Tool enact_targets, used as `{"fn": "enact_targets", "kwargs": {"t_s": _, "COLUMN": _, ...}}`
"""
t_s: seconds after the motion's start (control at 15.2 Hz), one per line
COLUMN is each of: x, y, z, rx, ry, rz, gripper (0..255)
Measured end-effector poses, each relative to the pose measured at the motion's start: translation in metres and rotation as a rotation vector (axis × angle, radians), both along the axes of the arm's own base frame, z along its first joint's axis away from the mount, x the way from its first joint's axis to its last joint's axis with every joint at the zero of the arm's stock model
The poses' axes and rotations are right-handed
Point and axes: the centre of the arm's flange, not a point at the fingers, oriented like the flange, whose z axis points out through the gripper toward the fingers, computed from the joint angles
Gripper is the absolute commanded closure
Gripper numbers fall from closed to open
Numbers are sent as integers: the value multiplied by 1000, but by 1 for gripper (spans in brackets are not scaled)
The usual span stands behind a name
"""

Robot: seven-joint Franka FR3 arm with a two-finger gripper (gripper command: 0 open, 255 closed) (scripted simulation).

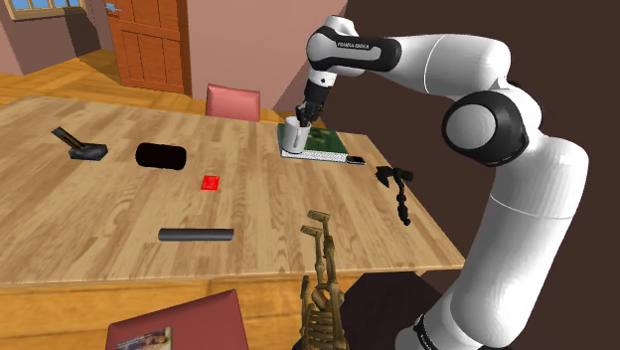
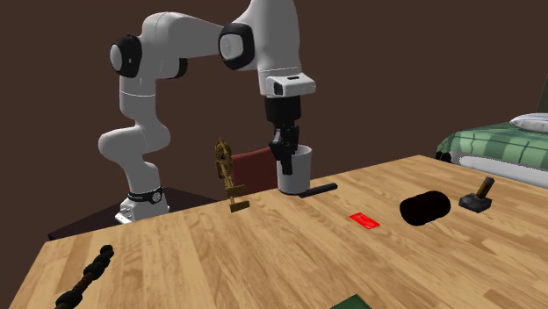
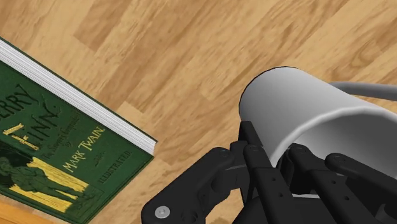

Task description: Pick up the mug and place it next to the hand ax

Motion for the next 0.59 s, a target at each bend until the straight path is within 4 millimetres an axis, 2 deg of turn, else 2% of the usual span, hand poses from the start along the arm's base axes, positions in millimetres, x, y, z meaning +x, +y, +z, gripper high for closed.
{"fn": "enact_targets", "kwargs": {"t_s": 0.59, "x": -30, "y": -118, "z": 0, "rx": 0, "ry": 0, "rz": -1, "gripper": 255}}
